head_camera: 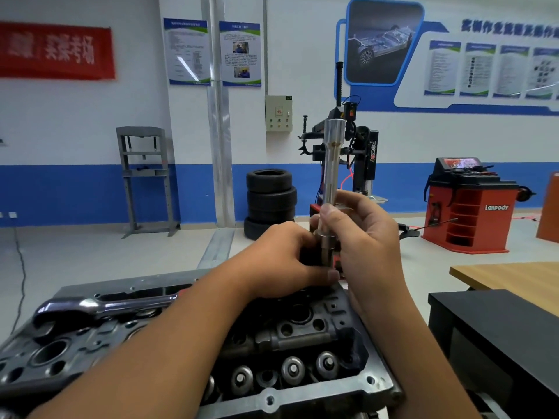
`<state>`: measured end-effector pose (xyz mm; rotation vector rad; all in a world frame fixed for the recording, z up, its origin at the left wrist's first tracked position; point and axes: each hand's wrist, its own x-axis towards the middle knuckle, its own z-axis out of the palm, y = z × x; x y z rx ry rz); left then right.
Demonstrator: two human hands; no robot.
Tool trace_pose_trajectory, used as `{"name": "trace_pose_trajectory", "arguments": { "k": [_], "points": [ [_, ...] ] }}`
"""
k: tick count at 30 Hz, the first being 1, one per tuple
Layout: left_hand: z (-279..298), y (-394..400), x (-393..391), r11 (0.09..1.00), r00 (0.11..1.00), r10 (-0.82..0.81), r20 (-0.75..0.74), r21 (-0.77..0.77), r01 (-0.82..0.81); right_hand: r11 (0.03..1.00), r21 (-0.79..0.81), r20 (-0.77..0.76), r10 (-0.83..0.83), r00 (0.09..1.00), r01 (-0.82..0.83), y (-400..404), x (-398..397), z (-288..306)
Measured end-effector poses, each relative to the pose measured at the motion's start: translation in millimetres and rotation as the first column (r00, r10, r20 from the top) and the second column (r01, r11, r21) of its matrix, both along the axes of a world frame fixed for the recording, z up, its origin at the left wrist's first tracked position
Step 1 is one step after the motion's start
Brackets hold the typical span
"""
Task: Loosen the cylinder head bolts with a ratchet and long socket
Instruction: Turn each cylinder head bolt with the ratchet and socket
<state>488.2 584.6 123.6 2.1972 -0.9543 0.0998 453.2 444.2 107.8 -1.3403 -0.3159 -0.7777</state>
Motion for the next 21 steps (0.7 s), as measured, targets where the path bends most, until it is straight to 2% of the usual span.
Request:
{"name": "trace_pose_trajectory", "arguments": {
  "k": [8, 15, 21],
  "points": [
    [0.8, -0.2, -0.1, 0.999, 0.999, -0.05, 0.006, -0.013, 0.05, 0.996, 0.016, -0.063, -0.092, 0.994, 0.093, 0.6, -0.7, -0.3],
    [-1.1, -2.8, -0.5, 0.998, 1.0, 0.002, 0.015, -0.057, -0.001, 0.993, 0.022, -0.145, -0.109, 0.983, 0.114, 0.0, 4.6, -0.2],
    [-0.3, -0.7, 0.6, 0.998, 0.998, -0.054, -0.021, -0.038, 0.054, 0.989, 0.012, -0.128, -0.148, 0.981, 0.151, -2.5, 7.1, -4.0]
  ]
}}
